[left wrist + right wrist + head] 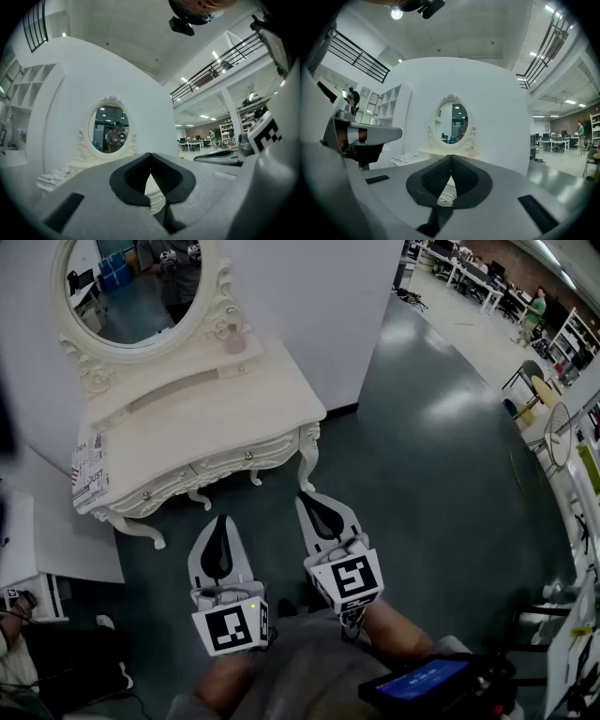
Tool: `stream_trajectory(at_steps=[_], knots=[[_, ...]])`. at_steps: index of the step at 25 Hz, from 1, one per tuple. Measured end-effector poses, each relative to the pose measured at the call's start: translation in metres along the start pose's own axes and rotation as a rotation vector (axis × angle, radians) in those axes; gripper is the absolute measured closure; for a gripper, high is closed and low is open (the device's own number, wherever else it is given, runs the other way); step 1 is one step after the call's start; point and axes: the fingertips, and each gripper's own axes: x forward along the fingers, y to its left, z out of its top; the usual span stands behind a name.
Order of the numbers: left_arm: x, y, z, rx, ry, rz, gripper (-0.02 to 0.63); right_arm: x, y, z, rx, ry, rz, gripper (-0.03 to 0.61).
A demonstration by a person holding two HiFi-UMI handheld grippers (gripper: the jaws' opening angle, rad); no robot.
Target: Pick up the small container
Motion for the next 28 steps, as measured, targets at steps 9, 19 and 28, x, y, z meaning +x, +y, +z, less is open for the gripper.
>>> stream_trajectory(at_steps=[9,19,28], knots=[[0.013,-0.004,-0.005,-0.001,0.014,-0.004,0.600,0.007,-0.010,-0.006,0.005,0.010,0.004,0.566],[0.048,-0.017,-0.013,0.000,0.039,0.001,0.600,0.027,-0.046,-0.010,0.057,-0.002,0.010,0.565],[0.113,-0.043,-0.007,0.014,0.037,0.050,0.600,0.068,-0.104,-0.005,0.052,-0.002,0.068,0.565]])
